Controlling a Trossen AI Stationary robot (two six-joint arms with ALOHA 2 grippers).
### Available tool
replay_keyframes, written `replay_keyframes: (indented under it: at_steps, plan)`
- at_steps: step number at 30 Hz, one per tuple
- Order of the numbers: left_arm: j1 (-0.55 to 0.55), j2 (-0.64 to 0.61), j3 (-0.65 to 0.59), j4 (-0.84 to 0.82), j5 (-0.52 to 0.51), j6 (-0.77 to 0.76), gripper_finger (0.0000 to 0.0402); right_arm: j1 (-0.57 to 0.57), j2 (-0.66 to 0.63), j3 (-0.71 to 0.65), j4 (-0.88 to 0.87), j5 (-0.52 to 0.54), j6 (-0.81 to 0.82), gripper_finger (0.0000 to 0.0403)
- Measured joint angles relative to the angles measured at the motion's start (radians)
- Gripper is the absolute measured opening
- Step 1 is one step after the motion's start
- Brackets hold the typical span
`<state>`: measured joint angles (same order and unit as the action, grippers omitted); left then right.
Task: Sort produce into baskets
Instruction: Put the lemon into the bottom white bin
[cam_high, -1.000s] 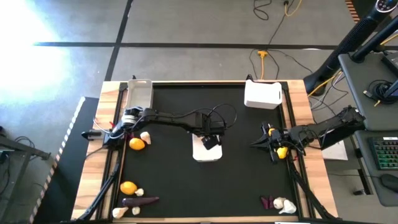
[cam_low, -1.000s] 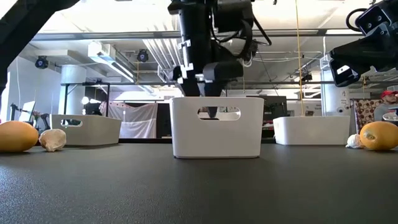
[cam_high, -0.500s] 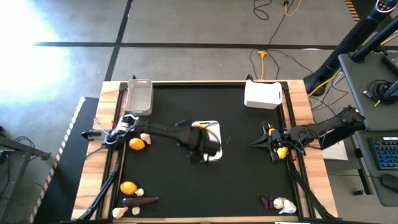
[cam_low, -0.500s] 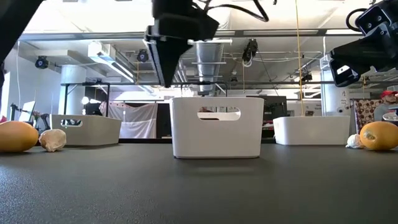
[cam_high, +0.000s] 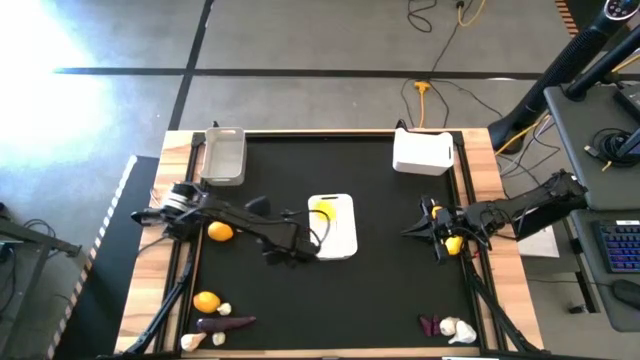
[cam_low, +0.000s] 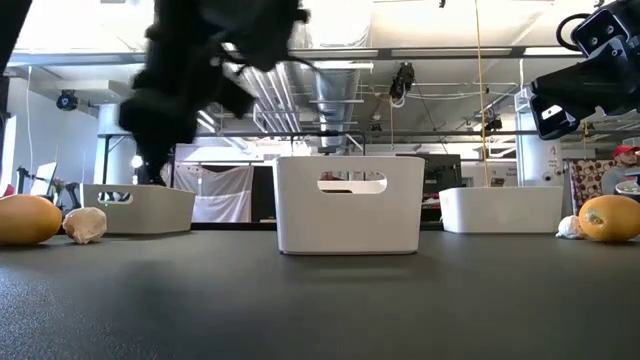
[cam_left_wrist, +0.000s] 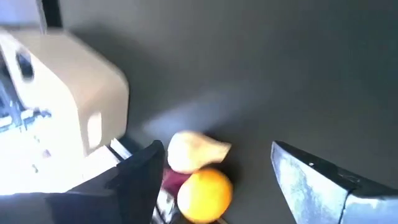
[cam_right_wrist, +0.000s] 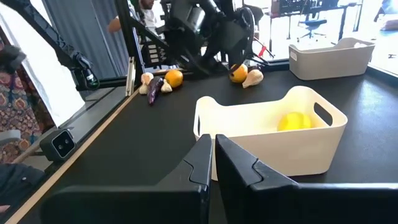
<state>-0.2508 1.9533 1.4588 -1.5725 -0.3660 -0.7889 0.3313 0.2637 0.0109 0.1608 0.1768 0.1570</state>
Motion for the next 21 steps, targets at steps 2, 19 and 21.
replay_keyframes:
  at_steps: [2,19,21]
  plan:
    - [0.0,-0.056,-0.069,0.002,0.028,-0.033,0.0287,0.0,0.0,0.0,0.0,0.0,0.0,0.0013]
    - [0.029,-0.466,-0.523,0.071,0.326,-0.379,0.0325,0.0,0.0,0.0,0.0,0.0,0.0,0.0013]
    - [0.038,-0.471,-0.539,0.118,0.326,-0.338,0.0325,0.0,0.0,0.0,0.0,0.0,0.0,0.0013]
